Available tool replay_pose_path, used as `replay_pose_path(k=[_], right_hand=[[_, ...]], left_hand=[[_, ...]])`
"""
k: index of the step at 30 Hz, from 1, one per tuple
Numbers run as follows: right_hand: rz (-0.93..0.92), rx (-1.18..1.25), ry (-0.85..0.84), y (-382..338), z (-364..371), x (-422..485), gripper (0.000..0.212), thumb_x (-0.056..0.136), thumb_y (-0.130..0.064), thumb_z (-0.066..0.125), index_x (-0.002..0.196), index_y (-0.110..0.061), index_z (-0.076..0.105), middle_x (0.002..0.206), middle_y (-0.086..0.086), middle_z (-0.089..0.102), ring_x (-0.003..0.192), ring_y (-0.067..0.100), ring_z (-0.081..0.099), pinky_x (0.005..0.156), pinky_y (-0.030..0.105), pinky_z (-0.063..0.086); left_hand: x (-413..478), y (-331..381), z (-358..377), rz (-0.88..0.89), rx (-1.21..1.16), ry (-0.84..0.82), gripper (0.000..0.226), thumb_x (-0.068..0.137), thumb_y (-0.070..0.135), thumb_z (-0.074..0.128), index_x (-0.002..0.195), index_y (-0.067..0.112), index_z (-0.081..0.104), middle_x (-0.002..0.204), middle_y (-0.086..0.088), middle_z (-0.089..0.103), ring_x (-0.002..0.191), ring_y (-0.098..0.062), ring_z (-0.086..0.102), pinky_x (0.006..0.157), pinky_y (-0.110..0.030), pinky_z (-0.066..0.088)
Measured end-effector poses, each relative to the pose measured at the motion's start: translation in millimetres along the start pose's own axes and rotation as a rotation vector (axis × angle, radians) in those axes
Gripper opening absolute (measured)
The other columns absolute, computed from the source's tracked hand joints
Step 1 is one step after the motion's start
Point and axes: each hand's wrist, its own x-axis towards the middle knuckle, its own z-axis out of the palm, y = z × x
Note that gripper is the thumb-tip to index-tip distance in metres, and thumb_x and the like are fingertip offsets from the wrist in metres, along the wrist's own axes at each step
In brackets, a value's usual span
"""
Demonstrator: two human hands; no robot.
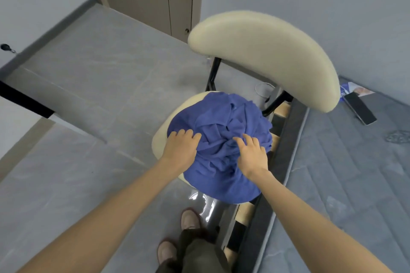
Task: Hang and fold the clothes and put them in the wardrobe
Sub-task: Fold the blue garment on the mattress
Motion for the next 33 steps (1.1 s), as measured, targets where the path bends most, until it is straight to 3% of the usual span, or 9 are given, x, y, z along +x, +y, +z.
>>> replay_pose_path(k=[7,12,16,18,19,21,24,28,33], right_hand=[[0.013,-0.062,0.038,28,67,37,0.082,0.088,-0.006,0.055,0.151,-0.031,0.010,0.159,0.005,0.003,0.145,0.029,0.007,0.112,0.042,0.024],[-0.014,-0.070,0.130,50,102,55,0.063,0.093,-0.008,0.046,0.149,-0.023,0.021,0.160,0.006,0.001,0.147,0.028,-0.003,0.119,0.044,-0.001],[-0.094,-0.051,0.232,62,129,62,0.041,0.095,-0.006,0.039,0.137,-0.008,0.038,0.156,0.009,0.022,0.147,0.027,0.009,0.118,0.043,-0.003],[-0.114,0.085,0.320,66,134,61,0.026,0.091,-0.002,0.039,0.115,-0.006,0.048,0.127,0.014,0.050,0.130,0.033,0.037,0.119,0.042,0.003],[-0.122,0.167,0.376,66,133,58,0.015,0.088,0.000,0.039,0.099,-0.008,0.046,0.104,0.011,0.054,0.107,0.033,0.047,0.118,0.042,0.010],[-0.149,0.279,0.451,66,127,49,0.011,0.087,0.000,0.039,0.085,-0.011,0.036,0.079,0.007,0.048,0.072,0.027,0.038,0.099,0.039,0.030],[-0.209,0.337,0.441,68,110,32,0.006,0.092,-0.005,0.038,0.089,-0.009,0.035,0.075,0.011,0.052,0.068,0.034,0.043,0.057,0.038,0.026],[-0.322,0.479,0.471,66,71,-2,0.002,0.095,-0.008,0.038,0.094,-0.010,0.038,0.081,0.012,0.058,0.073,0.034,0.051,0.061,0.042,0.038],[-0.471,0.694,0.524,61,12,-65,0.005,0.094,-0.007,0.041,0.093,-0.012,0.042,0.079,0.002,0.056,0.070,0.020,0.048,0.061,0.033,0.035]], left_hand=[[31,27,80,0.057,-0.077,0.146,0.046,0.098,0.023,0.037,0.143,0.020,0.030,0.129,0.000,0.044,0.112,-0.021,0.045,0.086,-0.031,0.036],[49,55,119,0.077,-0.074,0.259,0.048,0.098,0.026,0.036,0.145,0.023,0.027,0.122,0.001,0.046,0.113,-0.020,0.042,0.093,-0.029,0.032],[53,68,144,0.049,-0.075,0.290,0.049,0.099,0.030,0.035,0.146,0.024,0.023,0.121,0.002,0.049,0.112,-0.019,0.044,0.096,-0.030,0.031],[51,72,153,0.021,-0.084,0.303,0.051,0.099,0.031,0.035,0.147,0.024,0.021,0.123,0.002,0.049,0.113,-0.019,0.046,0.099,-0.031,0.030],[47,74,155,0.005,-0.098,0.308,0.052,0.099,0.031,0.035,0.148,0.024,0.019,0.127,0.001,0.047,0.115,-0.020,0.045,0.100,-0.032,0.029],[36,79,157,-0.025,-0.137,0.320,0.054,0.099,0.032,0.036,0.149,0.023,0.017,0.137,0.000,0.039,0.122,-0.020,0.042,0.103,-0.032,0.029],[14,90,147,-0.063,-0.177,0.340,0.057,0.098,0.033,0.039,0.149,0.021,0.016,0.146,-0.002,0.030,0.127,-0.022,0.037,0.101,-0.034,0.032],[-21,113,119,-0.098,-0.338,0.324,0.060,0.094,0.036,0.048,0.146,0.019,0.024,0.141,-0.005,0.034,0.125,-0.027,0.038,0.094,-0.039,0.042],[-59,149,74,-0.151,-0.760,0.386,0.069,0.084,0.051,0.058,0.141,0.022,0.032,0.134,-0.004,0.046,0.125,-0.025,0.044,0.097,-0.041,0.044]])
